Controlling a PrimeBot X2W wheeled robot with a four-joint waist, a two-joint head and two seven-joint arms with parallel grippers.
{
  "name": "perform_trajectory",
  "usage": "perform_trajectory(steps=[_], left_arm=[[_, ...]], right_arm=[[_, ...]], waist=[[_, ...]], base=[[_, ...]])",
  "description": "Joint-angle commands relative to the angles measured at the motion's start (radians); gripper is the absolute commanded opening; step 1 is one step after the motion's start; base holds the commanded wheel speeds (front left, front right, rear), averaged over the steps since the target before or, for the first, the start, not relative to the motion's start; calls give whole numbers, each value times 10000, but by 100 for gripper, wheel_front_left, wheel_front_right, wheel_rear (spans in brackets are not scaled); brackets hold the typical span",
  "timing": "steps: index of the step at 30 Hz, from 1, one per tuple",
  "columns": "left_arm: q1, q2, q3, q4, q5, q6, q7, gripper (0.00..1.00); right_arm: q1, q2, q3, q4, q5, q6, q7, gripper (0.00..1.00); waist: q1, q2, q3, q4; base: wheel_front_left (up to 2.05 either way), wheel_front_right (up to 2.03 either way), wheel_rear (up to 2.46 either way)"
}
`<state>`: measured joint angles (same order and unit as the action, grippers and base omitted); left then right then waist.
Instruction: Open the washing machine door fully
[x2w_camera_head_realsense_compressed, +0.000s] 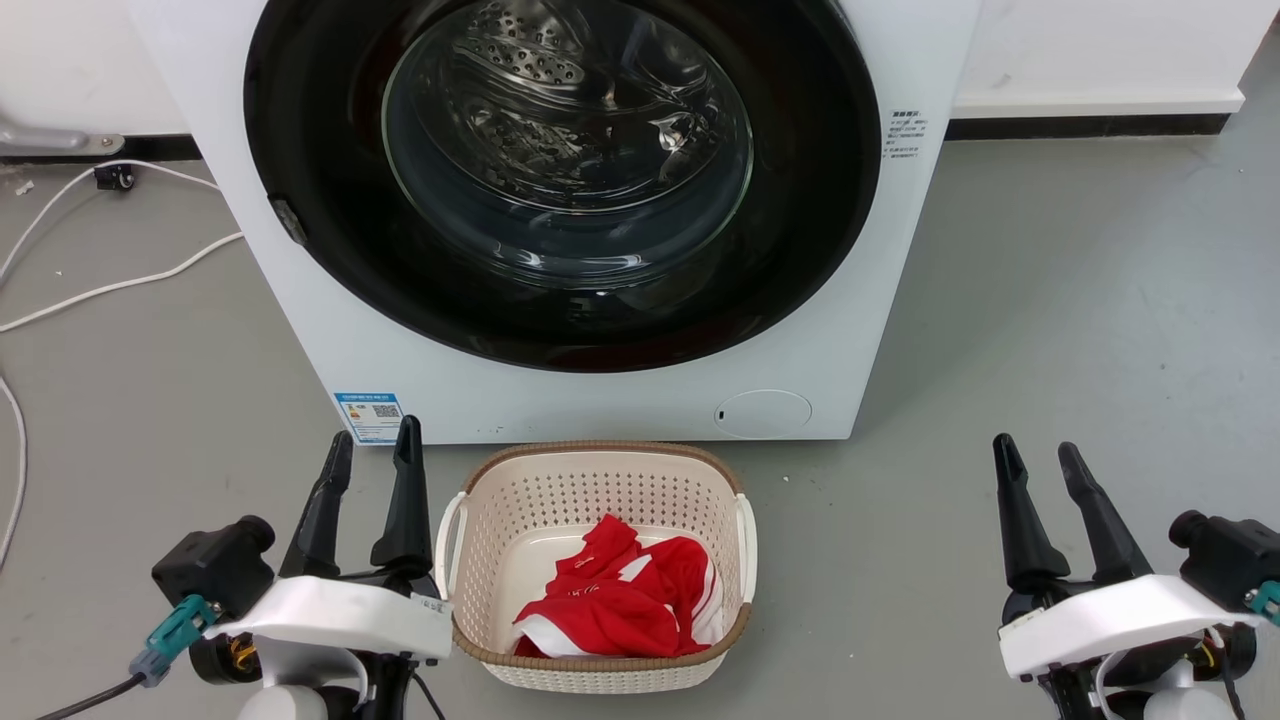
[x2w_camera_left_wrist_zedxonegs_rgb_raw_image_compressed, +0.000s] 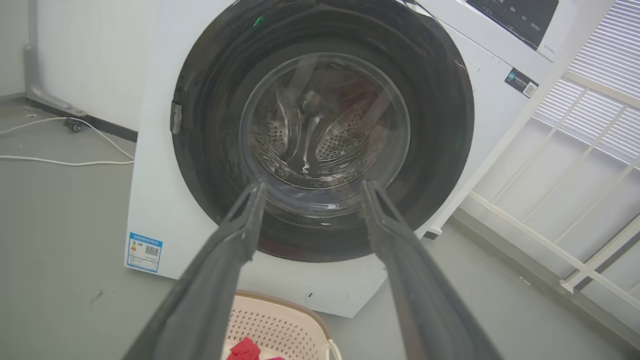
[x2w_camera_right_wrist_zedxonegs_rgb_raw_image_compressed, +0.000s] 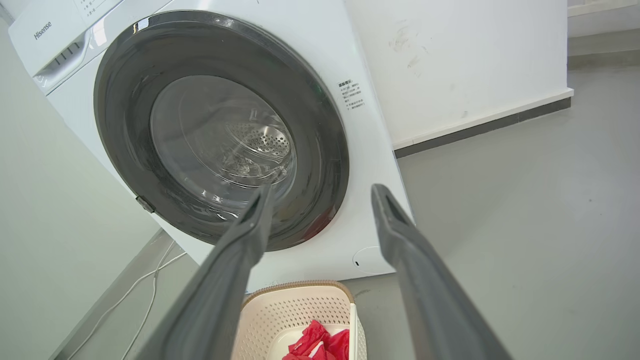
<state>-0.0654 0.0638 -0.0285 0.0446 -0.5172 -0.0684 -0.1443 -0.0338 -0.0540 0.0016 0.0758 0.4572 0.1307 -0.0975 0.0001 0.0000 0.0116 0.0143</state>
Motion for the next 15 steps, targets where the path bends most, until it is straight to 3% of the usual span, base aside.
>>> perform_trajectory(steps=[1,15], left_arm=[[12,102,-44,-88,324,55,-96,100],[-39,166,-217,31,1590,167,-407,100]], right_arm=[[65,17,-3,-144,-311,0,-40,100],[132,27,-39,-318,-1627,0,-37,100]], waist=[[-1,0,1,14],[-1,0,21,51]], base=[[0,0,0],[0,0,0]])
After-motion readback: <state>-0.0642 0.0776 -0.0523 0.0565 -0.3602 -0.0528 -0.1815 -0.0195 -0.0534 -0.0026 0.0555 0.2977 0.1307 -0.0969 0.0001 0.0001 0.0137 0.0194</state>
